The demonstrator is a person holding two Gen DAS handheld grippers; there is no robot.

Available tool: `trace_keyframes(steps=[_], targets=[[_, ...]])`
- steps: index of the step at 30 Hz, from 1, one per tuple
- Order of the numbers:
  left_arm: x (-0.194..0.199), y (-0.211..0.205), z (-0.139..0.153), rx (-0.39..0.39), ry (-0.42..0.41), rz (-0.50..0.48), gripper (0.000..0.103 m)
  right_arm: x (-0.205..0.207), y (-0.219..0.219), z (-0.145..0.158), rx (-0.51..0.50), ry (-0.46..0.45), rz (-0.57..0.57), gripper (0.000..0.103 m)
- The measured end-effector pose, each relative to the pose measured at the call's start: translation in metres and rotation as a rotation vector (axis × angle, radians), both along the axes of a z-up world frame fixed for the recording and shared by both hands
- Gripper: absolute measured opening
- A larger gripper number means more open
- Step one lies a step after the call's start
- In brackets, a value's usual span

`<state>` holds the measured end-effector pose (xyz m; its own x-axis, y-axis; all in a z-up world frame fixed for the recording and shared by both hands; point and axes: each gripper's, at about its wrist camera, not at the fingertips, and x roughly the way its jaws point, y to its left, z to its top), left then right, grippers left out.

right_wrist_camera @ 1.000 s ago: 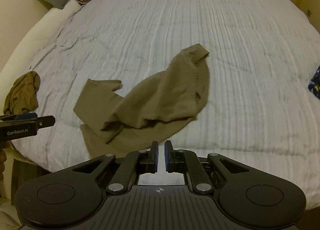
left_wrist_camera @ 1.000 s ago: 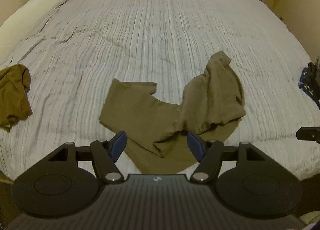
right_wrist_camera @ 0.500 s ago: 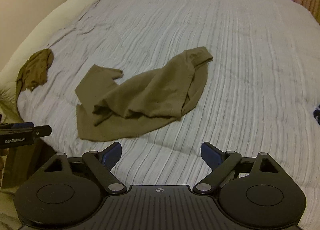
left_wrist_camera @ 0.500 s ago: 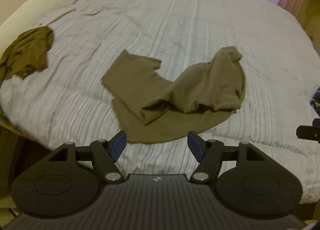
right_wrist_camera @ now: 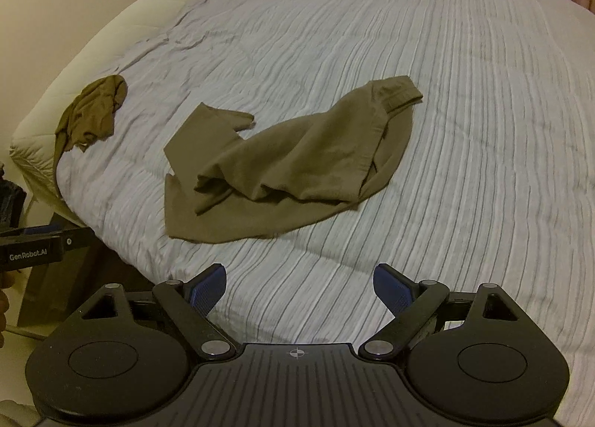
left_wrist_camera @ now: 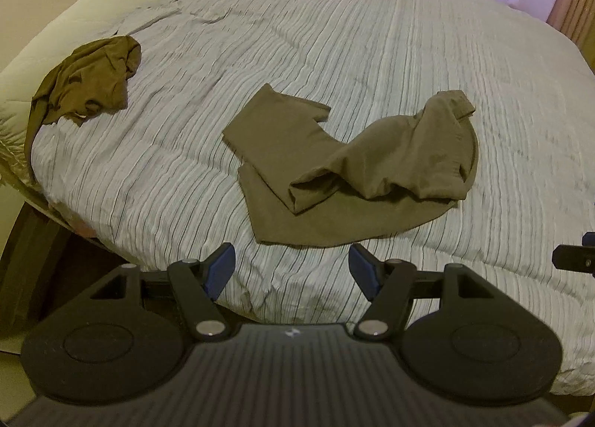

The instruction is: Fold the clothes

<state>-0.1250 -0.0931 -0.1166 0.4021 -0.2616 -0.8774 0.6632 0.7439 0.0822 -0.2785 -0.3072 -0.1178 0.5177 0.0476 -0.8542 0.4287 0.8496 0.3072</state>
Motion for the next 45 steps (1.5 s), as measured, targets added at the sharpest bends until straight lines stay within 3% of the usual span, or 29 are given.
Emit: trace_keyframes(steps=[7,10,17,19,25,28,32,34,36,39,42,44,45], targets=[[0.028,0.004,-0.011,0.006,0.015,0.031,0.064,0.009,-0.017,-0.01,0.071,-0.03,-0.093,0.09],[0.052,0.002,-0.021,-0.002,0.041,0.054,0.064,0.013,-0.033,-0.02,0.183,-0.072,-0.195,0.09],[0.128,-0.004,-0.058,-0.063,0.183,0.143,0.06,0.028,-0.074,-0.066,0.553,-0.187,-0.507,0.088],[0.148,-0.008,-0.072,-0.074,0.207,0.158,0.06,0.038,-0.082,-0.083,0.615,-0.196,-0.578,0.079],[0.212,-0.016,-0.118,-0.099,0.258,0.211,0.059,0.07,-0.087,-0.141,0.753,-0.217,-0.754,0.078],[0.24,-0.022,-0.138,-0.11,0.266,0.225,0.059,0.078,-0.082,-0.17,0.785,-0.23,-0.838,0.068],[0.268,-0.026,-0.161,-0.127,0.289,0.234,0.059,0.083,-0.079,-0.205,0.814,-0.222,-0.973,0.067],[0.279,-0.027,-0.171,-0.139,0.304,0.243,0.059,0.083,-0.081,-0.216,0.792,-0.207,-1.018,0.054],[0.289,-0.028,-0.182,-0.152,0.32,0.256,0.059,0.082,-0.083,-0.225,0.781,-0.189,-1.061,0.052],[0.301,-0.033,-0.196,-0.174,0.341,0.274,0.059,0.079,-0.085,-0.236,0.764,-0.18,-1.113,0.051],[0.313,-0.039,-0.21,-0.189,0.361,0.299,0.059,0.086,-0.089,-0.221,0.695,-0.187,-1.082,0.047],[0.321,-0.043,-0.218,-0.206,0.381,0.323,0.059,0.092,-0.093,-0.206,0.643,-0.188,-1.05,0.038],[0.324,-0.044,-0.221,-0.212,0.388,0.327,0.059,0.095,-0.095,-0.199,0.617,-0.188,-1.033,0.016]])
